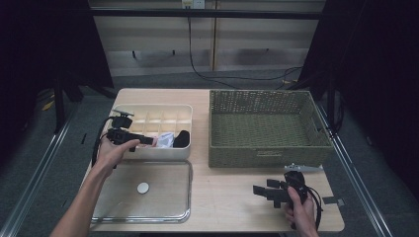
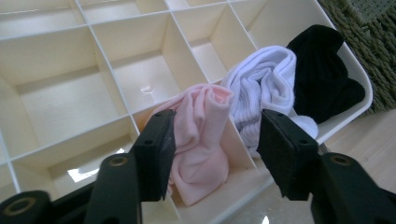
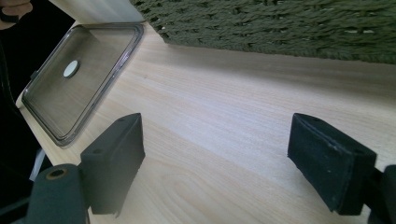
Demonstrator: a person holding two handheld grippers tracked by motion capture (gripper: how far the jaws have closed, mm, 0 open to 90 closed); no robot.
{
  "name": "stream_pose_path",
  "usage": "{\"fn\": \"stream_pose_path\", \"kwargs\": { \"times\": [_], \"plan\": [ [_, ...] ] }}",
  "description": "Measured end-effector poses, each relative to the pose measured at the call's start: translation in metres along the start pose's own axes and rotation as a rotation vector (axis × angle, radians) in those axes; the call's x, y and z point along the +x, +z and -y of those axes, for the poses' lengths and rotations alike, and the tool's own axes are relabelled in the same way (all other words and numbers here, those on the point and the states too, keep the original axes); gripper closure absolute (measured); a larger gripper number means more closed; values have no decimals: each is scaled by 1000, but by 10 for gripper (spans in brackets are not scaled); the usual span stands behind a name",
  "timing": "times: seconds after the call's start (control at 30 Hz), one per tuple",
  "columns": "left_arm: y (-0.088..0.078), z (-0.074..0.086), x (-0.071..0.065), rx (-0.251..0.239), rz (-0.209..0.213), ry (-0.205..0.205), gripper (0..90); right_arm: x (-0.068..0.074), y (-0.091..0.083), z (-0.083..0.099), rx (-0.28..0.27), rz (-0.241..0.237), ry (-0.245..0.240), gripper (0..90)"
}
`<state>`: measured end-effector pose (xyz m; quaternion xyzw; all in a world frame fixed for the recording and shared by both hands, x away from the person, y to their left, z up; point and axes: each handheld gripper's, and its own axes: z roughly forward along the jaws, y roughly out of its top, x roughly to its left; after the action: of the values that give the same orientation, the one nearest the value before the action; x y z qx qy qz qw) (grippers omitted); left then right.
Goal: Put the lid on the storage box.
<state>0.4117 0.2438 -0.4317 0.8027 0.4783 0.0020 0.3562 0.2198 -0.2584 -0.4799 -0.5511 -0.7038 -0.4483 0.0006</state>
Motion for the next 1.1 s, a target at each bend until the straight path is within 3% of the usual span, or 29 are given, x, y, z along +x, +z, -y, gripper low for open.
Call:
{"fn": "stream_pose_path", "kwargs": {
  "times": [0.07,0.13,0.23,0.43,0.67,0.73,0.77,0.83,0.93,0.97,1.1],
  "plan": [
    [-2,3,1,-5,-26,-3,449,2,1,0,1,-2,-3,185],
    [-5,5,2,-6,-2,-8,406,4,2,1,11,-4,-19,180],
    [-9,9,4,-20,0,-6,387,6,3,2,16,-11,-23,179],
    [-13,17,2,-33,-2,-2,324,10,8,0,19,-14,-20,179],
    [-32,24,4,-73,-18,-9,287,19,19,-5,36,-28,-31,178],
    [-36,28,3,-94,13,-20,283,20,22,-6,37,-24,-38,184],
    [-37,31,0,-105,32,-13,290,22,23,-7,39,-28,-38,180],
    [-40,35,-4,-95,-5,16,293,23,25,-8,41,-32,-38,180],
    [-44,40,-2,-113,-2,12,277,26,28,-9,51,-33,-43,183],
    [-45,40,-2,-120,9,-10,277,27,30,-9,53,-32,-48,183],
    [-54,44,-8,-129,1,20,244,31,32,-13,54,-35,-62,184]
  ]
}}
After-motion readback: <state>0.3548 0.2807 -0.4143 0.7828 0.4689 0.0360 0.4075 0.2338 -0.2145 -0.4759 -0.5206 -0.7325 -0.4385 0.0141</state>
